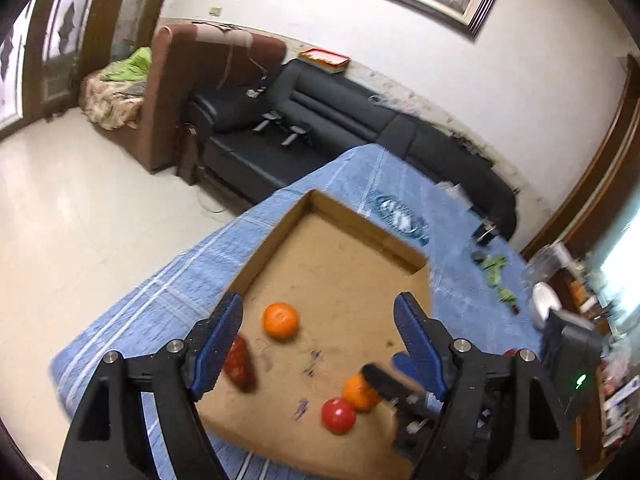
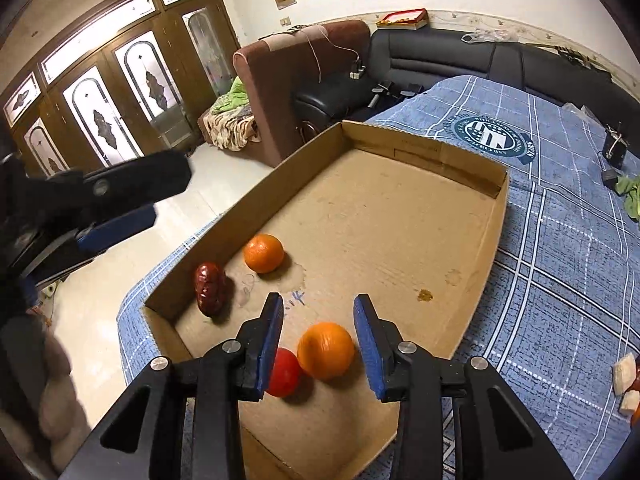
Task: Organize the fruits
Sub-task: 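Grasp the small mandarin with the right tool while the left tool grasps a white chunk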
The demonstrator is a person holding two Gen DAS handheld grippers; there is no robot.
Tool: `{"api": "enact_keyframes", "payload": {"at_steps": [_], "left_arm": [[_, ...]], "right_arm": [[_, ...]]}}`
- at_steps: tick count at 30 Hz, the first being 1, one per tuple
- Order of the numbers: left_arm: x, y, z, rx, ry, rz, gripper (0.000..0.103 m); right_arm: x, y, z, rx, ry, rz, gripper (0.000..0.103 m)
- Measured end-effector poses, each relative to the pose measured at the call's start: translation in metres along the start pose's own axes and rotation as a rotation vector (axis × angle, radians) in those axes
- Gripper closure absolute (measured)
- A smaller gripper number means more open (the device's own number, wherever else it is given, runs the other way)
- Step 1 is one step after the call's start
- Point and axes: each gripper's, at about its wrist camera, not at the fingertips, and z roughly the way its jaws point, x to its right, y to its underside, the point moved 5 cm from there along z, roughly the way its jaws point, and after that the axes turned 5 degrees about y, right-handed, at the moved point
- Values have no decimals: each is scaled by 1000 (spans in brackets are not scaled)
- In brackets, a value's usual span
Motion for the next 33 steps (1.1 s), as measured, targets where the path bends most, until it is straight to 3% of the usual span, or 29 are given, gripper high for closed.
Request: {"api": "enact_keyframes", "payload": {"at_steps": [4,6,9,12,15,18,21,26,33], "left_arm": [[12,5,-15,0,-32,35,32],[25,10,-17,-6,-1,45,34],[49,20,-10,-44,64,75,46],[86,37,6,-110,142,130,46],[124,55,24,-152,168,206,46],[152,70,38,-186,199,249,46],[177,90,55,-234,225,288,46],[202,116,80,-300,222,335,47],[221,120,105,-331,219,349,47]], "right_arm": [[15,-1,-29,58,-22,43,62],[38,3,-53,103,-2,81,62],[75,13,-82,141,38,142,62],[128,31,-115,177,110,224,62],[193,56,-148,195,219,331,62],[244,79,-168,184,320,417,63],[282,104,-177,156,366,493,63],[297,116,-159,108,354,500,63],[292,116,-127,77,356,430,63]]}}
